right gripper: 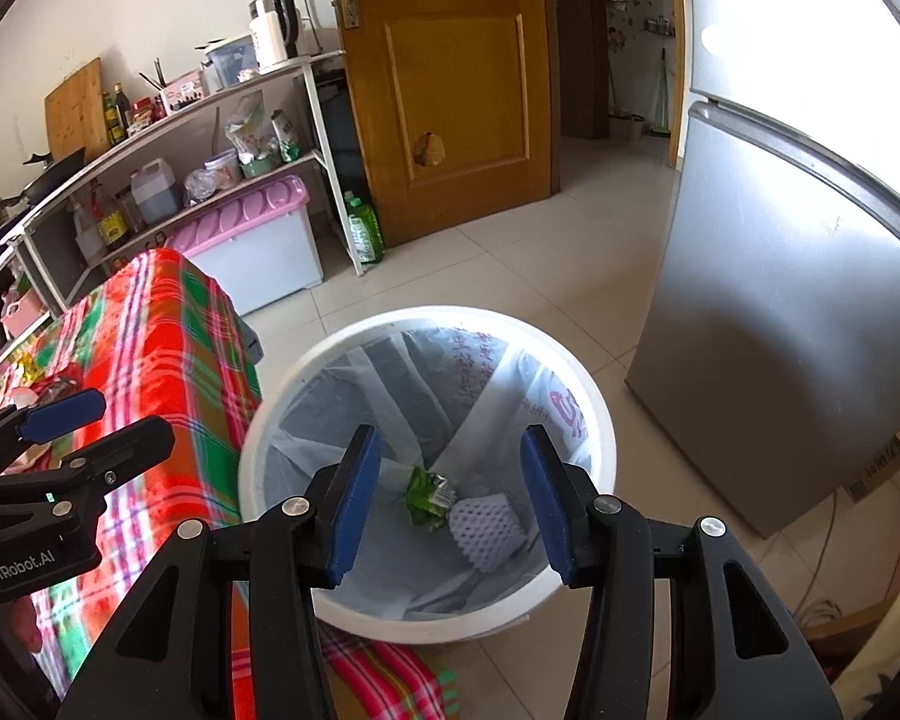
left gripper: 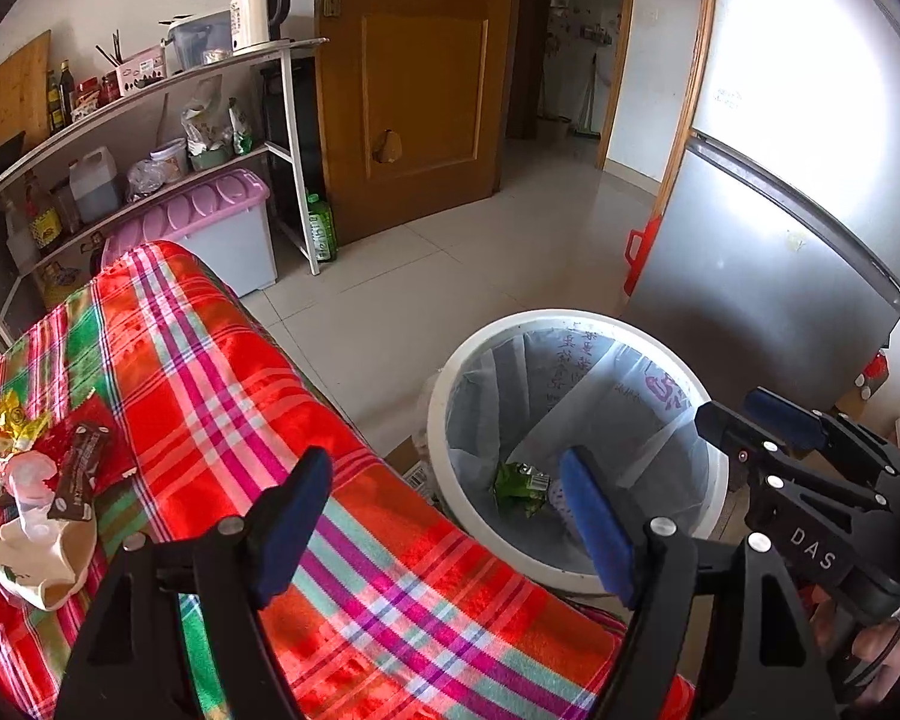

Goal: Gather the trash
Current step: 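Open both tools to drop the snack bag and foam net into the bin, then move both tools back over the table toward the remaining trash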

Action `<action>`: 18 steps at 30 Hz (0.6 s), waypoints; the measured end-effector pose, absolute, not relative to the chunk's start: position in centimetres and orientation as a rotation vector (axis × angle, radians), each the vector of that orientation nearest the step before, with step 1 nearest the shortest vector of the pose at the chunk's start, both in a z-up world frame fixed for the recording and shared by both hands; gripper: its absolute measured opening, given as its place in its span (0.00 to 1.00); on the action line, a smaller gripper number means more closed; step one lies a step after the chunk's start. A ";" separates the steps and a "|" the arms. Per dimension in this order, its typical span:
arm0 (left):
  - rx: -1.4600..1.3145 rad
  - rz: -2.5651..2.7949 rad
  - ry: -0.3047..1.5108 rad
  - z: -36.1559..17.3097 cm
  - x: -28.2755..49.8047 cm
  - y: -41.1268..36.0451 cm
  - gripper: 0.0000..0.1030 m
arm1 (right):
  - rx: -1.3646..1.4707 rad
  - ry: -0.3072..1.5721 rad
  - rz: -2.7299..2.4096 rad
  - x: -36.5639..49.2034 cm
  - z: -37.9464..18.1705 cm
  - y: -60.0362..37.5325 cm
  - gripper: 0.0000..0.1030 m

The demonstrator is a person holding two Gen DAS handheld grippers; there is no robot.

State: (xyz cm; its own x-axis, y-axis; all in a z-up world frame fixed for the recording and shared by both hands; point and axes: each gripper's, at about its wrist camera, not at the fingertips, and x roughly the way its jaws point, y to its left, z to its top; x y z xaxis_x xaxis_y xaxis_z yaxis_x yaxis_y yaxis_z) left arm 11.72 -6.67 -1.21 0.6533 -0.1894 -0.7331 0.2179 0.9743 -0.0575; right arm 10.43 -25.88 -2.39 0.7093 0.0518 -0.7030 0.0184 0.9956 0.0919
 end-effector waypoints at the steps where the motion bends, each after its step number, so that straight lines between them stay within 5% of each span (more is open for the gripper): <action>1: 0.032 -0.225 0.824 -1.0 11.5 -6.3 0.78 | 0.095 0.776 0.027 10.3 -2.2 -25.6 0.48; 18: -0.030 -0.045 0.773 -0.6 7.4 2.8 0.79 | 0.040 0.716 0.196 9.9 -0.4 -17.9 0.48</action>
